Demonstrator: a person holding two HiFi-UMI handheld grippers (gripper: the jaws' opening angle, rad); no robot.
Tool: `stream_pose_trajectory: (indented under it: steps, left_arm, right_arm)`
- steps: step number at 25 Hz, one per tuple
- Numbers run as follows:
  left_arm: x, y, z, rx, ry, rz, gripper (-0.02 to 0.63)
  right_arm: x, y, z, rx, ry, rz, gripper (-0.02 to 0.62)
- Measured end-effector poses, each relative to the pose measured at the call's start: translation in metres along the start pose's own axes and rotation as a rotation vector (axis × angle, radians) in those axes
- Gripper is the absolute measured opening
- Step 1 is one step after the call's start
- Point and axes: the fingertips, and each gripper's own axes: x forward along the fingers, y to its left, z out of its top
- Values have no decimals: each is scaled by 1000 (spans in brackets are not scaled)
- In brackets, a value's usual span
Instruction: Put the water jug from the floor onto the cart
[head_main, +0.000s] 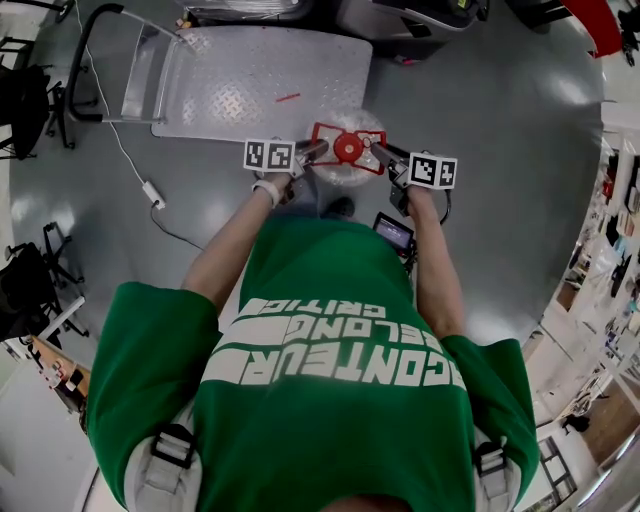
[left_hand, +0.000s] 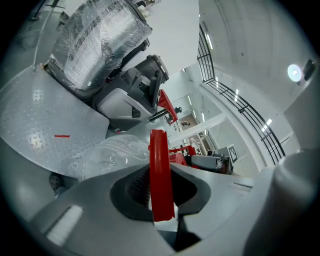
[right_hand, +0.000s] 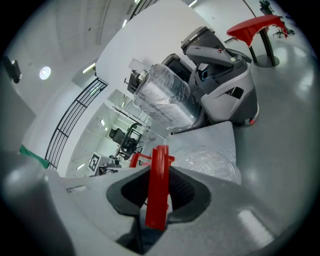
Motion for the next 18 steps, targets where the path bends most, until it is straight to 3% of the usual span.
stream_pose_trajectory:
  steps: [18]
  left_arm:
    - [-29,74,83,-89,-48,-29,64]
  right_arm:
    - [98,16,58,7,123,-40,75]
